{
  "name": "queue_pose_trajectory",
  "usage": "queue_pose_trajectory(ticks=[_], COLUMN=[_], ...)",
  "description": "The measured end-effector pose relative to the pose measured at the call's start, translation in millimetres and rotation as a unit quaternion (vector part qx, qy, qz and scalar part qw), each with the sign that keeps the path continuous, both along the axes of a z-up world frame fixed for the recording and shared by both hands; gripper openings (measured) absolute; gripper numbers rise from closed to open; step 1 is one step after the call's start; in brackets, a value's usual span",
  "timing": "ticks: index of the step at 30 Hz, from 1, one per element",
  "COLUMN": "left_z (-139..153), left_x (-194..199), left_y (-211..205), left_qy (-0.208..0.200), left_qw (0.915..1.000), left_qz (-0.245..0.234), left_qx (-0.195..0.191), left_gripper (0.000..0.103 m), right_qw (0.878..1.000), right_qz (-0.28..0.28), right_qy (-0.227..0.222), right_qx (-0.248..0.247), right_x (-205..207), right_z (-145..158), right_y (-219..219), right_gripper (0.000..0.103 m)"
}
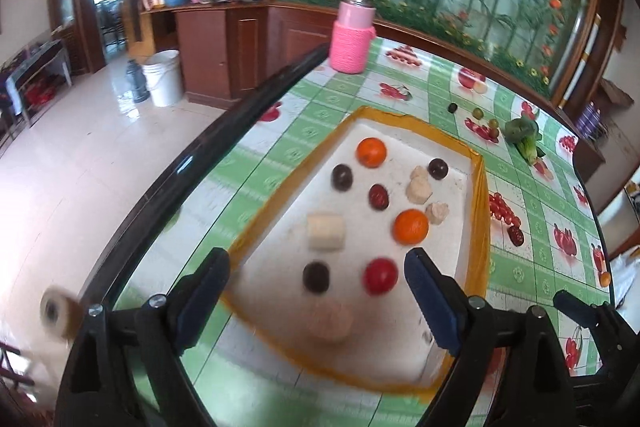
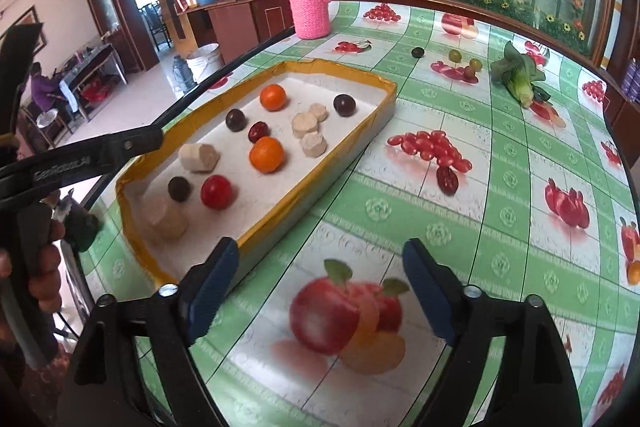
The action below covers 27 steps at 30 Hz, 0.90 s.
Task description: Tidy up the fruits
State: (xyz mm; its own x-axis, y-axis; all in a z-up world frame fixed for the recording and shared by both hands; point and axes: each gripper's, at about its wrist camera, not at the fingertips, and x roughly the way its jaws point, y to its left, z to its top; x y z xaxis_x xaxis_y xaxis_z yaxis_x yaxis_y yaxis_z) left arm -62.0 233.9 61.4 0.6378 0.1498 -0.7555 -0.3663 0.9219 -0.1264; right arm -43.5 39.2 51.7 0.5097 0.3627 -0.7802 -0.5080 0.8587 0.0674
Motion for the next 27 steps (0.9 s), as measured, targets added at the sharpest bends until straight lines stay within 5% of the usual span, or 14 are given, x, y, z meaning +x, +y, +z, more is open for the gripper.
queue_pose_trajectory(ticks=[2, 14, 27], left_z=[-2.7, -21.3, -16.2], left_x=[-13.6, -50.0, -67.2], left_y=[-2.9, 8.6, 9.1], left_qy=[0.004, -0.001, -0.041], left_qw=[0.9999, 0.9999, 0.9946], left_qz=[0.012, 0.015, -0.014], left_qx=[-0.001, 0.004, 0.094], left_gripper=[0.091, 0.095, 0.103], right_qw=[1.0, 0.998, 0.989], right_qz=[-0.001, -0.058, -0.127], right_qy=[-0.006, -0.024, -0.07], right_qx=[-0.014, -0.014, -0.028], right_x=[-7.3, -44.9, -77.1], right_z=[-0.6, -3.5, 8.2], right_y=[3.7, -2.2, 15.4], right_gripper=[0.102, 0.103, 0.103])
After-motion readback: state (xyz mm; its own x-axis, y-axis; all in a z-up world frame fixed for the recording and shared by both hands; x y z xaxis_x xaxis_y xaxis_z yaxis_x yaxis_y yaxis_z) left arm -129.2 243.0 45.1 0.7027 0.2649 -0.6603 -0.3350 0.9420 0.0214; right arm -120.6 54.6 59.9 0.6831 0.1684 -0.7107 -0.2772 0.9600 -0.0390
